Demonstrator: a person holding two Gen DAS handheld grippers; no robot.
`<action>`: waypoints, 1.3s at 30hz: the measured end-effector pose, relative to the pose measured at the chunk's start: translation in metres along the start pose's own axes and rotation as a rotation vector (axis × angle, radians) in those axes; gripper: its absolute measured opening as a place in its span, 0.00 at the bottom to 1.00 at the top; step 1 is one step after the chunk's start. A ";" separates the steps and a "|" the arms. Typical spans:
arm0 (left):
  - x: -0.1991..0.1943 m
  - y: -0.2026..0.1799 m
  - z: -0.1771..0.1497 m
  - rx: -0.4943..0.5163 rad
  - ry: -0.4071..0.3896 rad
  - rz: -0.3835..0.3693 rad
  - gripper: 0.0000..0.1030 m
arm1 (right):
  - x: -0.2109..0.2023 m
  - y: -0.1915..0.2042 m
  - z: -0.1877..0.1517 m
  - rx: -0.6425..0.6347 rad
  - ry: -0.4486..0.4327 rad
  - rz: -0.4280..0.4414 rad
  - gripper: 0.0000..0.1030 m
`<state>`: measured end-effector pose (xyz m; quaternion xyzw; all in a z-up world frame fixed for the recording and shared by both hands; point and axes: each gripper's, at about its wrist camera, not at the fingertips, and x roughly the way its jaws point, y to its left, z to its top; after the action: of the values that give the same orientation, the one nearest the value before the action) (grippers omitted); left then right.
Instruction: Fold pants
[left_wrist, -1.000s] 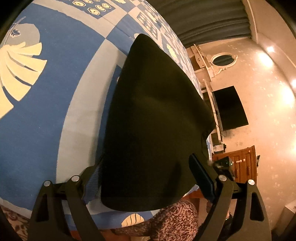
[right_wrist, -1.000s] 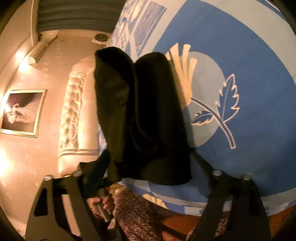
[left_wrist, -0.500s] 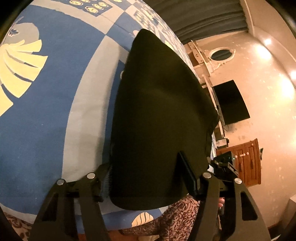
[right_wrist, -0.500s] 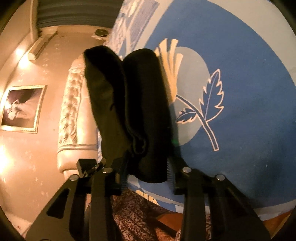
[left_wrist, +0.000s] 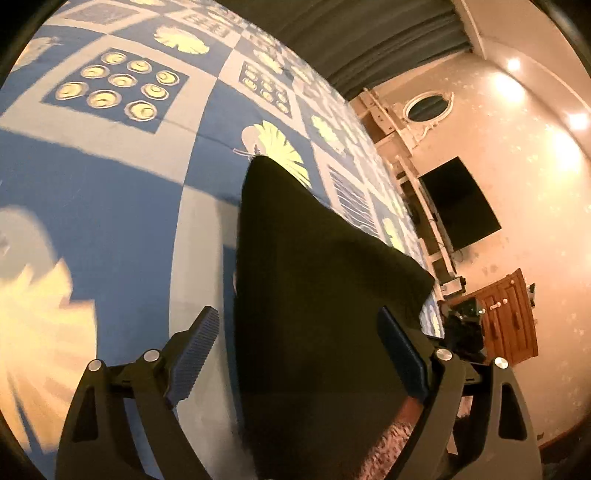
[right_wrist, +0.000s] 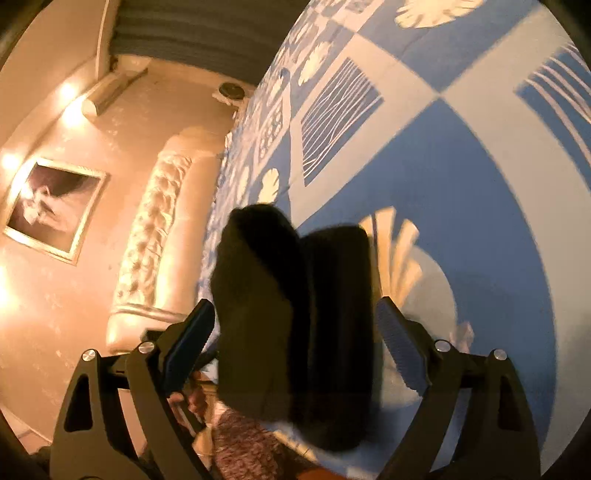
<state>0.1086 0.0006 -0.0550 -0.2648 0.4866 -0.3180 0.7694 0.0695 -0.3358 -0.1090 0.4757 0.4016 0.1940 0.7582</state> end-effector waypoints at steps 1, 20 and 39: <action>0.006 0.003 0.006 -0.003 0.007 -0.005 0.83 | 0.006 0.000 0.005 0.002 0.003 0.004 0.86; 0.068 0.011 0.049 0.046 0.069 0.013 0.86 | 0.036 -0.041 0.048 0.150 0.019 -0.043 0.34; 0.066 -0.016 0.046 0.216 0.020 0.213 0.32 | 0.029 -0.034 0.043 0.117 -0.013 -0.061 0.33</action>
<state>0.1686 -0.0546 -0.0633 -0.1243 0.4827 -0.2879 0.8177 0.1179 -0.3563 -0.1418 0.5080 0.4216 0.1437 0.7372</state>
